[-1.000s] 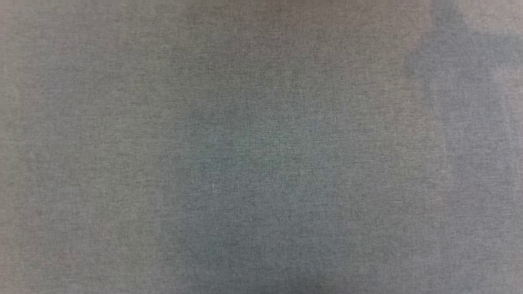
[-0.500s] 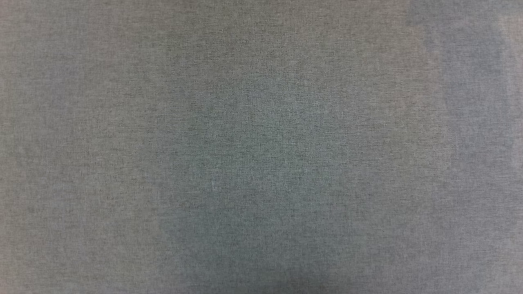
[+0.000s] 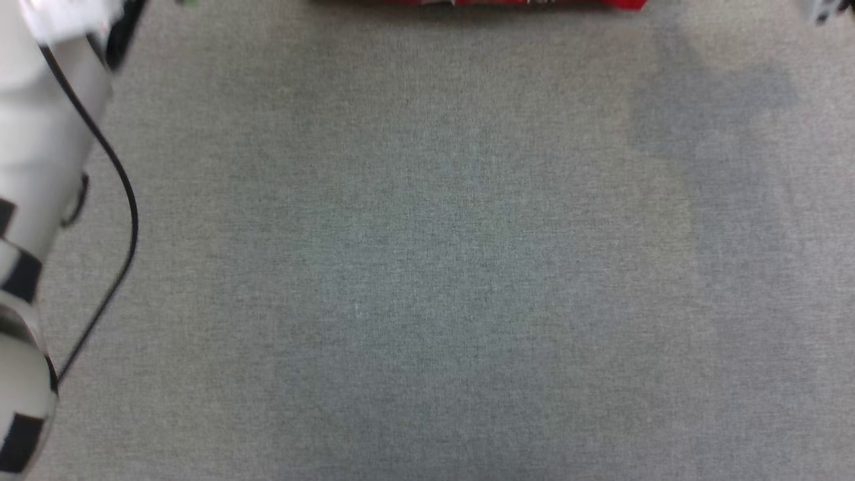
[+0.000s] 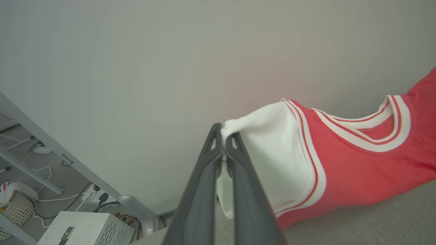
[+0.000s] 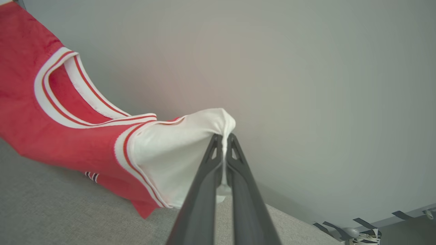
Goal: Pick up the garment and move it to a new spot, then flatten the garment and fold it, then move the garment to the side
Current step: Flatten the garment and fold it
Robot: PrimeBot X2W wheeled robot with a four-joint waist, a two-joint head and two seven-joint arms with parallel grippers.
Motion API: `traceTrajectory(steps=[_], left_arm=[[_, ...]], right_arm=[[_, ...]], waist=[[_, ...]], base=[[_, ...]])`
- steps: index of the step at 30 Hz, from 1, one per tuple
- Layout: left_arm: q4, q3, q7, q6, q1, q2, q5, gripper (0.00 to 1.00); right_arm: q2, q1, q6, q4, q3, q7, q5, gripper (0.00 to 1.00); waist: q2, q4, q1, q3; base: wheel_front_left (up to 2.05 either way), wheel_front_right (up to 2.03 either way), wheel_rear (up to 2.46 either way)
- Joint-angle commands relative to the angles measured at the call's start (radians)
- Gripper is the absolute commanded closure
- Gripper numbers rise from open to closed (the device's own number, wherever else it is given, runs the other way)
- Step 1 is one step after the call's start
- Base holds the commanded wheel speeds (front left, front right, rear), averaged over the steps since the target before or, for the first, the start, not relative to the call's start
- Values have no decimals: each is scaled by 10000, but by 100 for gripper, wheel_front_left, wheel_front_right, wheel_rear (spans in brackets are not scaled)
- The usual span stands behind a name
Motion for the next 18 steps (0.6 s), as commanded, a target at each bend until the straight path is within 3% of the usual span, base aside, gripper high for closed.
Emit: traceTrajectory(steps=[1, 8, 13, 18], left_arm=[[-140, -12, -137, -22, 644, 93, -168, 100], [-1215, 93, -323, 175, 3703, 628, -677, 100], [-2379, 297, -347, 699, 6049, 1165, -1068, 100], [-3606, 334, -351, 1393, 8251, 1763, -1404, 100]], right_arm=[[-134, 537, -7, -199, 212, -148, 243, 100], [-1067, 3027, -7, -1591, 1006, -478, 1124, 100], [-1733, 4987, -7, -2591, 1125, -450, 1436, 100], [-2223, 7012, -7, -3370, 531, -328, 1650, 100]], waist=[[38, 25, -1, -649], [38, 58, -1, -1761], [38, 45, -1, -2418], [38, 13, -1, -2846]], base=[[0, 0, 0], [0, 0, 0], [0, 0, 0], [0, 0, 0]])
